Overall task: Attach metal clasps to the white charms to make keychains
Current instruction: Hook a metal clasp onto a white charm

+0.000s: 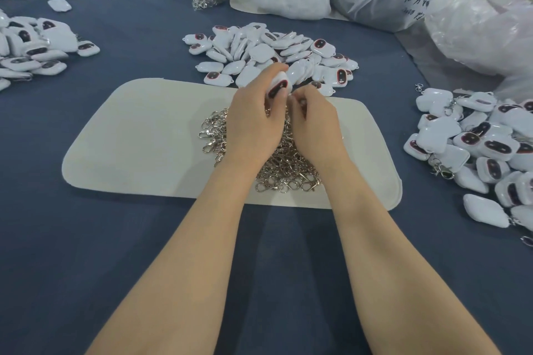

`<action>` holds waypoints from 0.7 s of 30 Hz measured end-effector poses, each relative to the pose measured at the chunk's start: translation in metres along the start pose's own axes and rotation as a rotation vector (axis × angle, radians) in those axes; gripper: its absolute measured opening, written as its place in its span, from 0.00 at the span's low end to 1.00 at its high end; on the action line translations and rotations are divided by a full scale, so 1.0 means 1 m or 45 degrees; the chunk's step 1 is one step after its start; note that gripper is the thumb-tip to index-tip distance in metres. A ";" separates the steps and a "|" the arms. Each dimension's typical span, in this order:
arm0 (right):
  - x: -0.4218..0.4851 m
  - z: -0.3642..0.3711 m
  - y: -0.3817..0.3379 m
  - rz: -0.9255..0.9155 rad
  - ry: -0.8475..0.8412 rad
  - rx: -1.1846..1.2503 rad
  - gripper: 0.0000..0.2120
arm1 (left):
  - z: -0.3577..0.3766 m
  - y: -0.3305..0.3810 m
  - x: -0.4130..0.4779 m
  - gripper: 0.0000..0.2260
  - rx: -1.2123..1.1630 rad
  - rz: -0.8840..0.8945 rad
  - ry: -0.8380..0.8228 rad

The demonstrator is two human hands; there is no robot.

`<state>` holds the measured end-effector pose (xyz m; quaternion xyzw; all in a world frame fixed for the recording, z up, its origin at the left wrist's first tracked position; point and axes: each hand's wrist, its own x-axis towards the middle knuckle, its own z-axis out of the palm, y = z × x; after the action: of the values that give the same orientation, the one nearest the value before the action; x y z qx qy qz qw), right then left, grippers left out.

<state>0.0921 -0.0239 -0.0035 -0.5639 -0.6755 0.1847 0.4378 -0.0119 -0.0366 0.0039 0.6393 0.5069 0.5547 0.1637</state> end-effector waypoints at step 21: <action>-0.002 0.005 -0.008 -0.009 0.217 0.398 0.05 | -0.009 -0.005 0.013 0.06 -1.507 -1.300 0.076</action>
<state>0.0831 -0.0275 -0.0008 -0.5001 -0.6010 0.2373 0.5765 -0.0237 -0.0269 0.0106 0.1182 0.3624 0.6058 0.6984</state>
